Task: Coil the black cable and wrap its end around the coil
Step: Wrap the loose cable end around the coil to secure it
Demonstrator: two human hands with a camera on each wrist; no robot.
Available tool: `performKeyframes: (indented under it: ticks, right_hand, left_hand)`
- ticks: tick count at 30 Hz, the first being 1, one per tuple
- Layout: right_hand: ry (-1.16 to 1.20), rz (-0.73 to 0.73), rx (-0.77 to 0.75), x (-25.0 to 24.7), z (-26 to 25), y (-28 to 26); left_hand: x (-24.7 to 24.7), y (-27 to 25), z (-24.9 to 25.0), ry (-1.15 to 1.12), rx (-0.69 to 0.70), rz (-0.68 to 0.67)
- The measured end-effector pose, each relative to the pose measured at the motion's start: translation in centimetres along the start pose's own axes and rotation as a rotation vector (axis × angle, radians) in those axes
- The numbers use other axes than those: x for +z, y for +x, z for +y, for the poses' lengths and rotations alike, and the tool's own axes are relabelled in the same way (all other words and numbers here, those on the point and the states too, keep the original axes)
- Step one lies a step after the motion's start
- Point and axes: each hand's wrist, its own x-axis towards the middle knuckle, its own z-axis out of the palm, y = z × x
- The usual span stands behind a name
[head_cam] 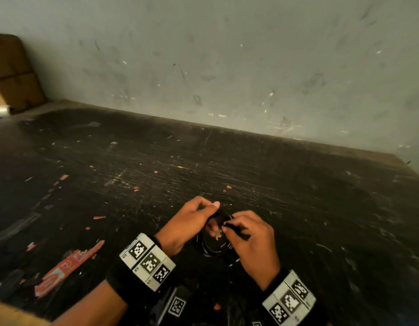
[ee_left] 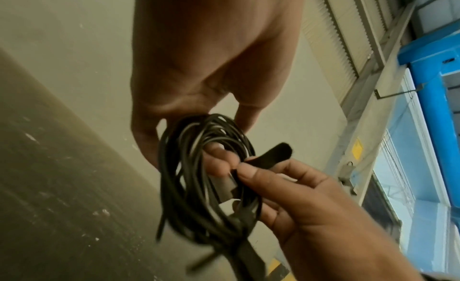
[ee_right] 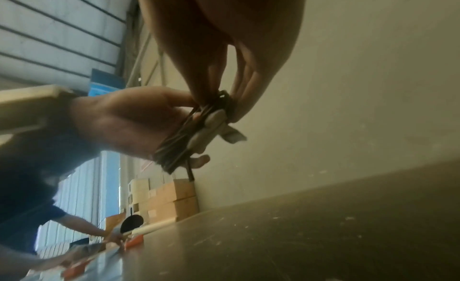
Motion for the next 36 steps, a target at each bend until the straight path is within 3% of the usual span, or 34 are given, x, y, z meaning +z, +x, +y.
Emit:
performKeyframes:
  ticks: [3, 6, 10, 13, 19, 23, 26, 36]
  right_hand:
    - [0.019, 0.083, 0.028, 0.2, 0.5, 0.3]
    - [-0.004, 0.021, 0.017, 0.7, 0.7, 0.0]
    - [-0.171, -0.215, -0.129, 0.4, -0.4, 0.3]
    - [-0.263, -0.361, -0.251, -0.2, -1.2, 1.2]
    - [-0.293, -0.284, -0.330, 0.0, -0.2, 0.8]
    - [-0.190, -0.223, -0.305, 0.4, 0.3, 0.0]
    - [-0.157, -0.242, -0.281, 0.0, 0.4, -0.1]
    - [-0.230, -0.319, -0.306, -2.2, 0.8, -0.5]
  left_hand:
    - [0.1, -0.4, -0.6, -0.118, -0.041, 0.111]
    - [0.8, -0.7, -1.1, -0.176, 0.003, 0.174]
    - [0.3, -0.9, -1.3, 0.061, 0.084, 0.143]
    - [0.1, -1.2, -1.5, 0.109, 0.098, 0.125]
    - [0.5, -1.3, -2.9, 0.035, 0.102, 0.278]
    - [0.4, -2.1, -3.3, -0.127, -0.051, 0.145]
    - [0.3, -2.6, -3.2, -0.267, -0.079, 0.011]
    - [1.3, -2.2, -3.9, -0.431, -0.104, -0.041]
